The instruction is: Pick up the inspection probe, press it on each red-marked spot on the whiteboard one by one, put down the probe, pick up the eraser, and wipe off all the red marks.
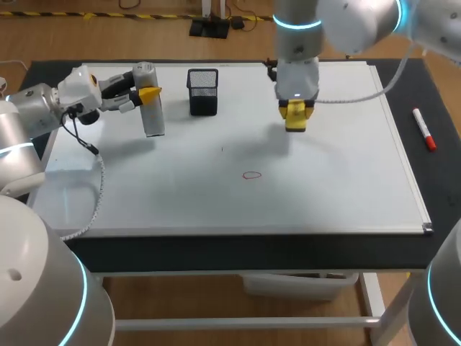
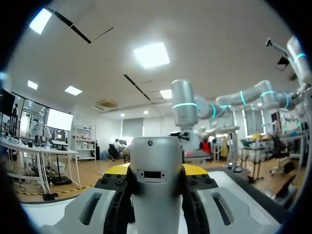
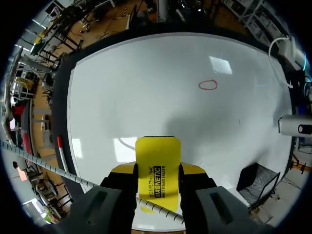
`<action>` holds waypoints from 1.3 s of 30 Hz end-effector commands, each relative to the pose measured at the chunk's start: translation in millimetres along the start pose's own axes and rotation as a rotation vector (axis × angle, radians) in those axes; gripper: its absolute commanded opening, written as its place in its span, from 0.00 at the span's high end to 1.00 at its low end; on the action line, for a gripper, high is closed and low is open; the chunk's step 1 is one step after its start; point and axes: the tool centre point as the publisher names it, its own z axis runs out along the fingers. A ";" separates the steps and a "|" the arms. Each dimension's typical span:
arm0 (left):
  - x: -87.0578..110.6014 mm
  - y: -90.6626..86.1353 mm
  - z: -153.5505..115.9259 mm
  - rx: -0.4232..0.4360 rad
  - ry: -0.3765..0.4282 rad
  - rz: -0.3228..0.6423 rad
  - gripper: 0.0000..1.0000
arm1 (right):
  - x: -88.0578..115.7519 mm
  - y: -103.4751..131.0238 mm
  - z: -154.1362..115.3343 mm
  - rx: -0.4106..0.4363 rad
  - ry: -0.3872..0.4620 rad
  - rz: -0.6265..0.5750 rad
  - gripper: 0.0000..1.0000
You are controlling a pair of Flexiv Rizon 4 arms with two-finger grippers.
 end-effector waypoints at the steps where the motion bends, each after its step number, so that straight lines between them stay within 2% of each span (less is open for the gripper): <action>1: 0.2 -0.4 1.2 0.000 -0.002 0.001 1.00 | -9.2 24.0 -0.3 0.035 -0.011 -0.015 1.00; 8: 0.2 -0.4 1.2 0.000 -0.002 0.001 1.00 | -33.4 55.5 5.6 0.016 -0.041 -0.053 1.00; 14: 0.2 -0.4 1.2 0.000 -0.002 0.001 1.00 | -54.2 78.8 11.1 0.018 -0.009 -0.099 1.00; 22: 0.2 -0.4 1.2 0.000 -0.002 0.001 1.00 | -79.2 105.1 19.8 0.004 -0.008 -0.166 1.00; 31: 0.2 -0.4 1.2 0.000 -0.002 0.001 1.00 | -103.5 120.1 23.5 -0.009 -0.040 -0.225 1.00; 39: 0.2 -0.4 1.2 0.000 -0.002 0.001 1.00 | -113.7 124.0 33.5 -0.030 -0.050 -0.235 1.00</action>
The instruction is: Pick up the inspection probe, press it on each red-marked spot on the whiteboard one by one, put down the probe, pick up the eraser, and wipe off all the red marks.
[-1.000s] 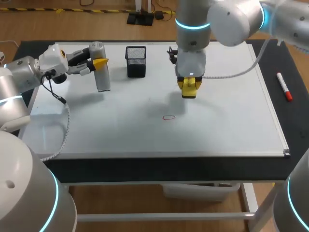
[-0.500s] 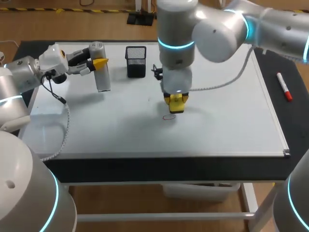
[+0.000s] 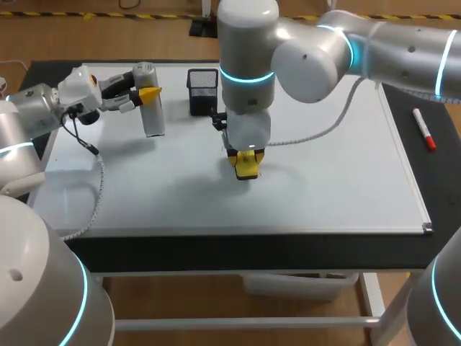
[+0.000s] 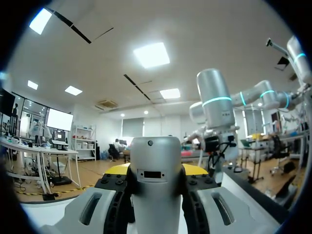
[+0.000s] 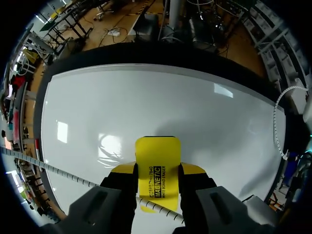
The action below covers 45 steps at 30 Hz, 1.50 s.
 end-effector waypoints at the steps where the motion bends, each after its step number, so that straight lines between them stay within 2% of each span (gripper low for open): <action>1: 0.2 -0.5 0.8 0.000 -0.001 0.001 1.00 | -3.6 -4.0 5.6 -0.006 0.007 -0.003 1.00; 20: 0.2 -0.5 0.8 0.000 -0.001 0.001 1.00 | -9.6 -4.3 21.1 -0.030 0.007 -0.009 1.00; 45: 0.2 -0.5 0.8 0.000 -0.001 0.001 1.00 | 22.6 -4.6 25.7 -0.031 0.021 0.073 1.00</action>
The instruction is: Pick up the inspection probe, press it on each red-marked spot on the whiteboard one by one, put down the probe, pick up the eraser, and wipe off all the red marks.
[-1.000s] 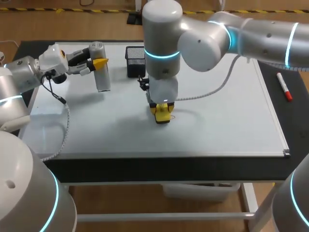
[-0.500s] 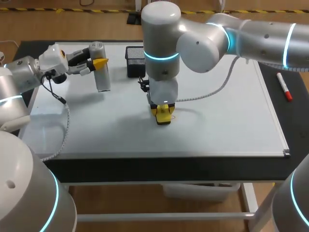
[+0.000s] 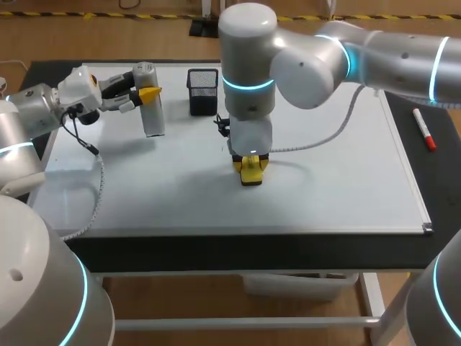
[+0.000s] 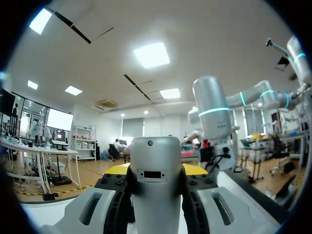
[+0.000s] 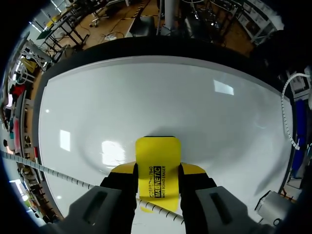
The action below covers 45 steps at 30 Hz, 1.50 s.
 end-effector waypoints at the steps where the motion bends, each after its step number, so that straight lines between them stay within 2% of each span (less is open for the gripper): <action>1: 0.2 -0.4 0.8 0.001 -0.001 0.002 1.00 | 8.9 -0.1 -1.4 0.004 -0.001 0.007 1.00; 19: 0.2 -0.4 0.8 0.001 -0.001 0.002 1.00 | 33.4 -3.5 -0.3 0.000 0.038 0.057 1.00; 23: 0.2 -0.4 0.8 0.001 -0.001 0.002 1.00 | 35.0 -5.7 -11.5 0.024 0.040 0.059 1.00; 30: 0.2 -0.4 0.8 0.001 -0.001 0.002 1.00 | 13.2 -17.2 -35.0 0.084 0.029 0.009 1.00; 39: 0.2 -0.4 0.8 0.001 -0.001 0.002 1.00 | -29.0 -22.2 -22.7 0.058 0.023 -0.076 1.00; 45: 0.2 -0.4 0.8 0.001 -0.001 0.002 1.00 | -43.0 -16.4 -12.8 0.039 0.017 -0.104 1.00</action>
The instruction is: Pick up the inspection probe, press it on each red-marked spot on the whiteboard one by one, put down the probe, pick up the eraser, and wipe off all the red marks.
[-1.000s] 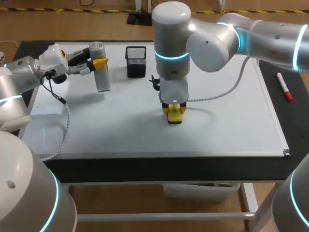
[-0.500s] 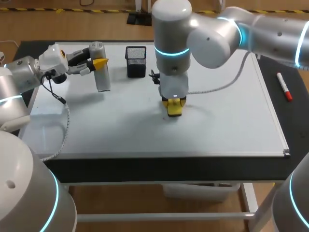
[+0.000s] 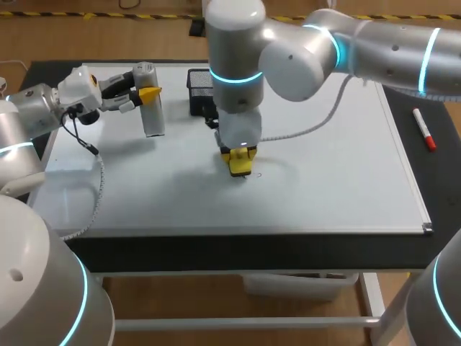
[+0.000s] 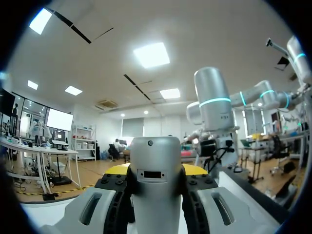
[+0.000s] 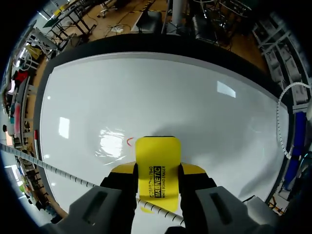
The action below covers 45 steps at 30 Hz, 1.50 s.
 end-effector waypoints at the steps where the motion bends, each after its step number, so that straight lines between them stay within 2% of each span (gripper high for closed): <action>1: 0.2 -0.4 0.8 0.001 -0.001 0.002 1.00 | -11.2 -4.0 8.5 -0.014 0.011 -0.003 1.00; 23: 0.2 -0.4 0.8 0.001 -0.001 0.002 1.00 | -1.7 12.1 20.9 -0.024 0.013 0.055 1.00; 45: 0.2 -0.4 0.8 0.001 -0.001 0.002 1.00 | 48.5 21.5 32.7 -0.051 0.019 0.198 1.00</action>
